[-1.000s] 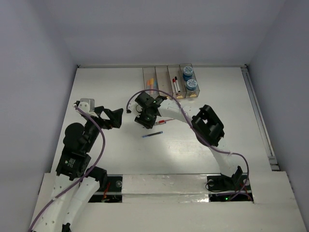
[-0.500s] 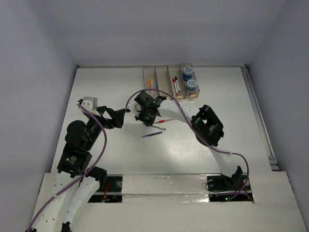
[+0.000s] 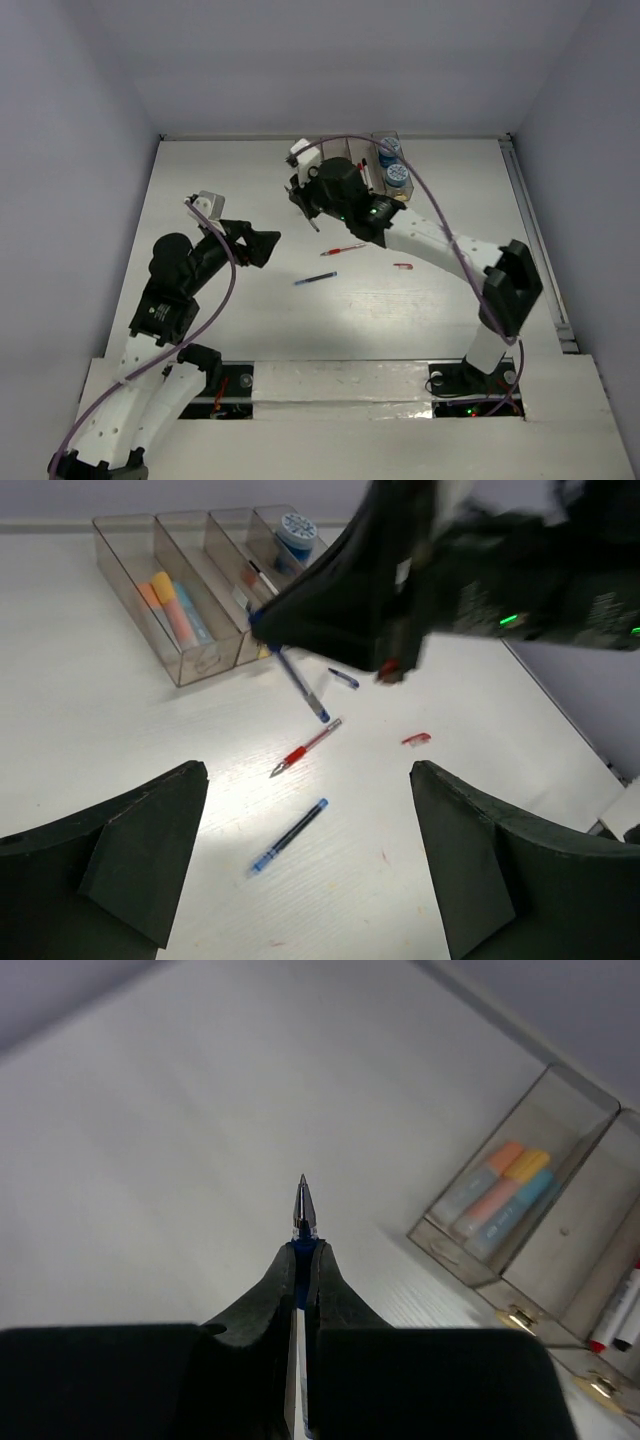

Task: Sort the stationery into containers
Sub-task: Pick up the pen from the center of the board.

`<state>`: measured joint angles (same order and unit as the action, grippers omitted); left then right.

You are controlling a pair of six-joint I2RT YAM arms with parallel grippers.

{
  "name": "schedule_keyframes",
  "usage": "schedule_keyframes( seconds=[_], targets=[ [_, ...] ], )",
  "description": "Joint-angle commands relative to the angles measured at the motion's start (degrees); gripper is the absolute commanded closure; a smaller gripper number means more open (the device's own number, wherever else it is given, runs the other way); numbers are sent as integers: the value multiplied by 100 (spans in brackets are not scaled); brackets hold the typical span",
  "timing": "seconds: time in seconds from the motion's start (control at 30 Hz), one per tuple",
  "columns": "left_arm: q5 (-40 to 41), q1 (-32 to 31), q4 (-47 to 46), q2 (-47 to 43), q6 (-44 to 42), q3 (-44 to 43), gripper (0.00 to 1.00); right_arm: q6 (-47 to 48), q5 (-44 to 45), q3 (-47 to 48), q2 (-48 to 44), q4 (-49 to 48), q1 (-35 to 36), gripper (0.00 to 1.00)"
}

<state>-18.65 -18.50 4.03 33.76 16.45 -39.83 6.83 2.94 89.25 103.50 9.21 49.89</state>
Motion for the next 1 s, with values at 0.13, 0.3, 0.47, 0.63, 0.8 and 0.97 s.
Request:
schedule_keyframes(
  seconds=[0.13, 0.3, 0.47, 0.63, 0.8, 0.97],
  targets=[
    [-507, 92, -368, 447, 131, 11, 20, -3070, -583, -1708, -1271, -3275, 3, 100],
    [-569, 145, -499, 570, 113, 28, 21, -3793, -329, -2447, -1456, -4627, 56, 100],
    [-780, 145, -570, 781, 122, 28, 25, -4172, -496, -2667, -1403, -5201, 170, 100],
    [-912, 145, -579, 1053, 139, 28, 35, -4269, -540, -2764, -1456, -5500, 285, 100],
    [-930, 145, -579, 1115, 139, 11, 68, -4322, -566, -2861, -1526, -5579, 285, 100],
    [-894, 145, -623, 1028, 166, 19, 87, -4330, -532, -2940, -1561, -5536, 285, 100]
  ],
)
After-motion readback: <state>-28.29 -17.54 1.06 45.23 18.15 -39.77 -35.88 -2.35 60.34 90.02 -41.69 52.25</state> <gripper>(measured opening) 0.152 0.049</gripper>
